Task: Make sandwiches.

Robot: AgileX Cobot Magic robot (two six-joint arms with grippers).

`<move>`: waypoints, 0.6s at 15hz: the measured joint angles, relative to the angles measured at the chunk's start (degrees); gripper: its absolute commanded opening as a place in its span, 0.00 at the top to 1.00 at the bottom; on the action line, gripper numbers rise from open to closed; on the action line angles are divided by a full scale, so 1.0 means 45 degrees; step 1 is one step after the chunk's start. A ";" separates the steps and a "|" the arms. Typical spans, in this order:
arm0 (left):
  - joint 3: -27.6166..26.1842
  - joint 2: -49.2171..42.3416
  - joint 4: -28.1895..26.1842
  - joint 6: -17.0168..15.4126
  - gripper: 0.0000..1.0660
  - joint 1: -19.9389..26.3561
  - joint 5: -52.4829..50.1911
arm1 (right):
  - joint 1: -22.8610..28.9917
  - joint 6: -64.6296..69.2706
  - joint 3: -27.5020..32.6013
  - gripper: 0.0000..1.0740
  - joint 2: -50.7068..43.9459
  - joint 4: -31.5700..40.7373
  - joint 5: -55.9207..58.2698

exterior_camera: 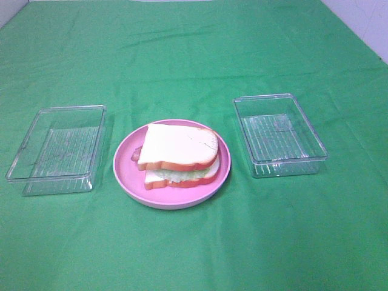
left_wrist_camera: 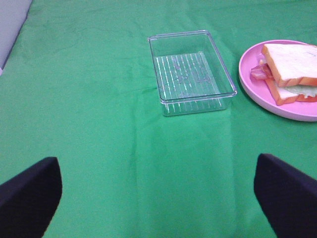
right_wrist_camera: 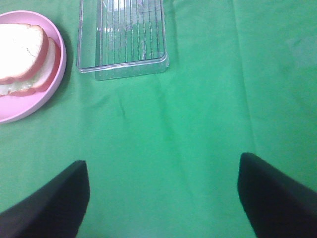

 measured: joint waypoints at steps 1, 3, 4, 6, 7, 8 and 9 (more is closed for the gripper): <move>0.0000 0.0000 0.0000 0.0000 0.06 0.0000 0.0000 | 0.0000 0.0000 0.0726 0.26 -0.1286 -0.0242 0.0013; 0.0000 0.0000 0.0000 0.0000 0.06 0.0000 0.0000 | 0.0000 0.0000 0.1337 0.26 -0.3069 -0.0420 0.0280; 0.0000 0.0000 0.0000 0.0000 0.06 0.0000 0.0000 | 0.0000 0.0013 0.1439 0.26 -0.4074 -0.0420 0.0611; 0.0000 0.0000 0.0000 0.0000 0.06 0.0000 0.0000 | 0.0000 0.0267 0.1439 0.26 -0.5933 -0.0420 0.1222; 0.0000 0.0000 0.0000 0.0000 0.06 0.0000 0.0000 | 0.0000 0.0318 0.1515 0.26 -0.6583 -0.0420 0.1783; 0.0000 0.0000 0.0013 0.0000 0.06 0.0000 0.0000 | 0.0000 0.0344 0.1642 0.26 -0.7143 -0.0420 0.2305; 0.0000 0.0000 0.0013 0.0000 0.06 0.0000 0.0000 | 0.0000 0.0344 0.1668 0.26 -0.7410 -0.0420 0.2368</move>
